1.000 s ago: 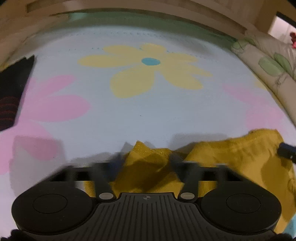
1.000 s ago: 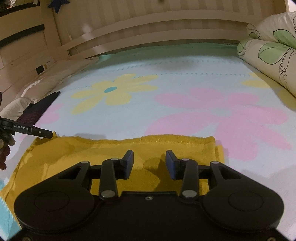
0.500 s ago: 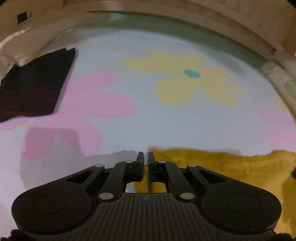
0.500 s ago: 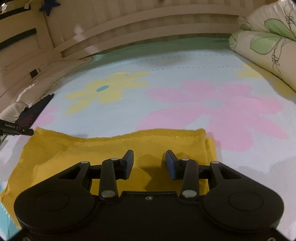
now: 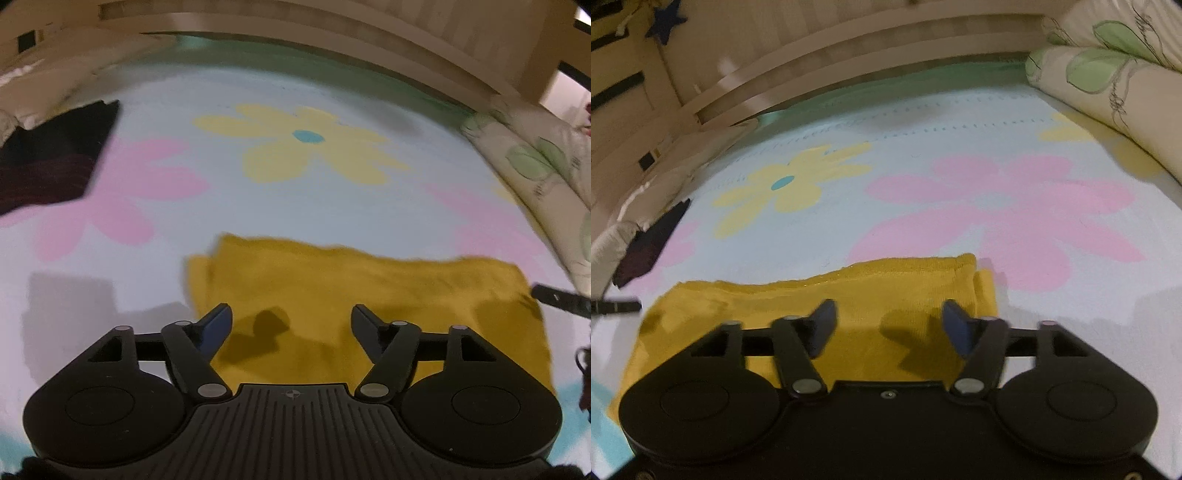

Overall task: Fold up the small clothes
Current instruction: 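Open both grippers and lift them above the folded sweater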

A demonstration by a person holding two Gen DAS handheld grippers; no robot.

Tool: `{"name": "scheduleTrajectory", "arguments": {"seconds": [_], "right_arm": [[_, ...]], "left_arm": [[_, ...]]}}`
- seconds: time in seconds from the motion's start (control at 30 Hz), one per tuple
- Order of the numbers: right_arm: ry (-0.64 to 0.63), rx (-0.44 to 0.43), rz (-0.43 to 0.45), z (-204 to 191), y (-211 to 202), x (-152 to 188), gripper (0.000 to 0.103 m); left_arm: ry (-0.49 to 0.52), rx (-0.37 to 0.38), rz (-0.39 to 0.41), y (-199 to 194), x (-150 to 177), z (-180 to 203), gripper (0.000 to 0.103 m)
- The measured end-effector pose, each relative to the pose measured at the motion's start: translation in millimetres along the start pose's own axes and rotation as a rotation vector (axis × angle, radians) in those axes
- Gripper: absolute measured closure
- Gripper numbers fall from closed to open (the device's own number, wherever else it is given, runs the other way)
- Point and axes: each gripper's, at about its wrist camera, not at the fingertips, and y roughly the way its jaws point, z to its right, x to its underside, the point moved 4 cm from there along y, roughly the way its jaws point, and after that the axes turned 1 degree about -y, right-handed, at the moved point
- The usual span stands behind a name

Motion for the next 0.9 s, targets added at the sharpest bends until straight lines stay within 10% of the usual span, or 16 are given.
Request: {"name": "scheduleTrajectory", "arguments": {"seconds": [0.33, 0.53, 0.9], "right_arm": [[0.142, -0.037, -0.110, 6, -39, 18, 0.000], [0.190, -0.013, -0.188, 12, -47, 47, 0.000], [-0.229, 0.147, -0.393, 0, -28, 93, 0.000]], "left_arm": [[-0.029, 0.013, -0.051, -23, 39, 27, 0.026], [0.028, -0.009, -0.124, -9, 69, 39, 0.024], [0.149, -0.002, -0.200, -3, 105, 37, 0.012]]}}
